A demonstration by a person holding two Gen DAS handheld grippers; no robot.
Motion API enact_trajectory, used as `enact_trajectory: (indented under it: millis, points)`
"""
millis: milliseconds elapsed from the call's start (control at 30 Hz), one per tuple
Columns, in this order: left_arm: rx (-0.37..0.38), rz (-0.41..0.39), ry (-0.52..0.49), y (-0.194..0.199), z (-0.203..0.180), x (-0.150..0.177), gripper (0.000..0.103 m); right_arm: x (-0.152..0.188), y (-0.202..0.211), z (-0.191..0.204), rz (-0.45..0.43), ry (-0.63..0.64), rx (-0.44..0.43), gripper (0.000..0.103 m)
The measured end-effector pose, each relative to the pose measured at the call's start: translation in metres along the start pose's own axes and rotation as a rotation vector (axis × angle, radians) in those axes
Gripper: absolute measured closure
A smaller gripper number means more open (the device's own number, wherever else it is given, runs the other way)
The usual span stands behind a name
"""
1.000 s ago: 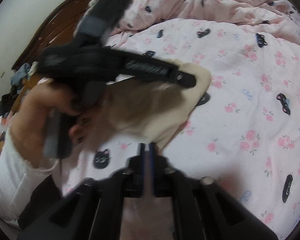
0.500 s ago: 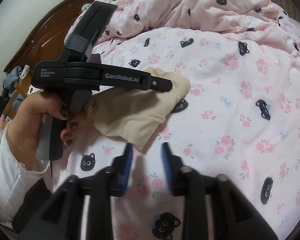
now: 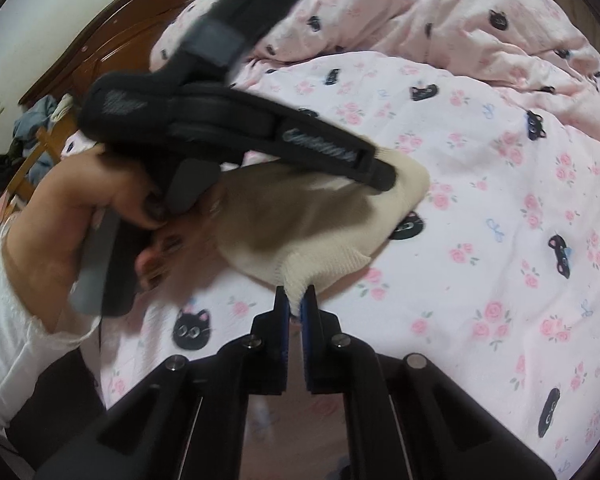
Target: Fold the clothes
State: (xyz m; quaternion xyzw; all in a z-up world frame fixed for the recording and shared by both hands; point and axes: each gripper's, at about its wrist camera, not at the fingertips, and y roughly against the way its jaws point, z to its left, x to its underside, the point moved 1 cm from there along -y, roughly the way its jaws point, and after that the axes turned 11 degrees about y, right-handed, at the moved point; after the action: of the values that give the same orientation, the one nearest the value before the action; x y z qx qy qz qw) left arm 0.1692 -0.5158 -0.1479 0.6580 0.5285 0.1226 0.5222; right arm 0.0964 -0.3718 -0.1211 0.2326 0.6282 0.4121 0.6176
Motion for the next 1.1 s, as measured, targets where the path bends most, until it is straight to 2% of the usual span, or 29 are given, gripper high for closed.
enact_trajectory:
  millis: [133,233,267,333,400,533,633,700,867,1033,1100]
  points:
    - [-0.002,0.001,-0.006,0.0,-0.001,0.001,0.072,0.007,-0.005,0.0,0.029,-0.006,0.0,0.096]
    - [0.001,-0.004,-0.004,0.004,-0.001,0.0,0.072,0.016,-0.007,-0.012,0.057,-0.081,-0.061,0.093]
    - [0.004,-0.007,-0.004,0.008,-0.001,0.0,0.072,0.018,-0.005,-0.012,0.054,-0.083,-0.067,0.089]
    - [0.004,-0.024,-0.009,0.018,-0.001,0.001,0.072,0.022,0.0,-0.021,0.023,-0.144,-0.113,0.058]
    - [-0.006,-0.059,-0.024,0.036,-0.001,0.004,0.072,0.025,0.004,-0.033,-0.019,-0.229,-0.173,0.043]
    - [-0.03,-0.104,-0.046,0.066,0.006,0.014,0.072,0.033,0.012,-0.058,-0.104,-0.398,-0.293,0.043]
    - [-0.058,-0.074,-0.054,0.072,0.02,0.029,0.072,0.038,0.015,-0.075,-0.158,-0.524,-0.377,0.043]
    - [-0.074,-0.048,-0.057,0.069,0.026,0.035,0.072,0.041,0.004,-0.08,-0.143,-0.602,-0.406,0.043]
    - [-0.12,0.017,-0.062,0.053,0.041,0.047,0.071,0.039,-0.018,-0.094,-0.148,-0.711,-0.422,0.044]
    - [-0.078,0.028,-0.036,0.053,0.051,0.049,0.069,0.024,-0.037,-0.1,-0.158,-0.747,-0.406,0.042]
    - [-0.064,0.036,-0.016,0.052,0.056,0.048,0.065,0.019,-0.042,-0.098,-0.153,-0.747,-0.398,0.041]
